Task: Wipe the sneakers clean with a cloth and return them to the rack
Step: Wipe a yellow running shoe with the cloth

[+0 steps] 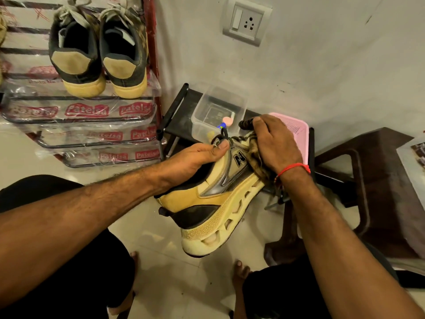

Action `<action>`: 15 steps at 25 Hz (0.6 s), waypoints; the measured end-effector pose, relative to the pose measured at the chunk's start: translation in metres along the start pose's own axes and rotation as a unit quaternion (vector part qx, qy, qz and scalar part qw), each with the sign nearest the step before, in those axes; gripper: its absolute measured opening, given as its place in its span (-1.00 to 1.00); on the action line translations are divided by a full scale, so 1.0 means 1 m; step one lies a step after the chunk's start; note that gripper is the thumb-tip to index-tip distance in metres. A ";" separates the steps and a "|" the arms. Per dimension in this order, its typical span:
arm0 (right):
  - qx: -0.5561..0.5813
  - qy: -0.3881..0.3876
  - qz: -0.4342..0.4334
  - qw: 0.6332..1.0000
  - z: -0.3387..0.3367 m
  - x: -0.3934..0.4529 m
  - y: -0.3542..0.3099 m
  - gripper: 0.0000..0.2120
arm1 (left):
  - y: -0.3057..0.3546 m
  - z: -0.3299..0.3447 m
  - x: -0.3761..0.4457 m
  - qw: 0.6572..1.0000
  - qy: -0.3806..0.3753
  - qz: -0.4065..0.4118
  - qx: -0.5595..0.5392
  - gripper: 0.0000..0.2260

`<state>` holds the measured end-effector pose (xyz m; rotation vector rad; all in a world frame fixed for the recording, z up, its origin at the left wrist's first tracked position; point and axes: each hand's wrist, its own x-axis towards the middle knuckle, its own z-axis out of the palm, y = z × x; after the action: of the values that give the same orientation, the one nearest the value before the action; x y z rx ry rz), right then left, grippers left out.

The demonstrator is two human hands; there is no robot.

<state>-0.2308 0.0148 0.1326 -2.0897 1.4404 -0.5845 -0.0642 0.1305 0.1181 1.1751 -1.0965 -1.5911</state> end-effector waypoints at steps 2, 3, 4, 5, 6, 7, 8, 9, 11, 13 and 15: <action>-0.011 -0.011 -0.020 1.000 -0.001 -0.001 -0.001 -0.65 | -0.004 -0.002 0.003 0.999 0.017 0.006 -0.031 -0.55; -0.023 -0.014 -0.037 0.999 0.001 -0.003 -0.002 -0.63 | -0.004 -0.004 0.003 0.999 0.027 0.002 -0.039 -0.58; -0.040 -0.020 -0.052 0.998 0.005 -0.007 -0.003 -0.60 | -0.002 -0.003 0.001 0.998 0.042 -0.003 -0.053 -0.61; -0.060 -0.029 -0.060 0.996 0.009 -0.010 -0.004 -0.55 | -0.003 -0.004 0.002 0.996 0.054 -0.009 -0.074 -0.63; -0.080 -0.039 -0.064 0.994 0.015 -0.015 -0.007 -0.50 | -0.005 -0.004 0.002 0.993 0.065 -0.020 -0.093 -0.64; -0.092 -0.044 -0.068 0.992 0.020 -0.019 -0.011 -0.47 | -0.004 -0.003 0.002 0.989 0.079 -0.026 -0.122 -0.64; -0.093 -0.041 -0.079 0.992 0.025 -0.023 -0.016 -0.46 | -0.003 -0.002 0.003 0.984 0.092 -0.028 -0.151 -0.65; -0.090 -0.035 -0.092 0.991 0.029 -0.028 -0.022 -0.45 | -0.004 -0.003 0.004 0.977 0.105 -0.029 -0.181 -0.66; -0.062 -0.045 -0.124 0.989 0.037 -0.040 -0.034 -0.44 | -0.003 -0.010 0.007 0.967 0.118 -0.036 -0.223 -0.62; -0.042 -0.084 -0.143 0.985 0.044 -0.054 -0.047 -0.43 | 0.001 -0.016 0.008 0.960 0.136 -0.034 -0.241 -0.57; -0.065 -0.088 -0.166 0.980 0.048 -0.069 -0.059 -0.40 | 0.003 -0.024 0.009 0.956 0.163 -0.024 -0.241 -0.54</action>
<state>-0.1821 0.1051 0.1303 -2.4422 1.0632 -0.4239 -0.0423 0.1175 0.1148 1.0799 -0.4335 -1.5169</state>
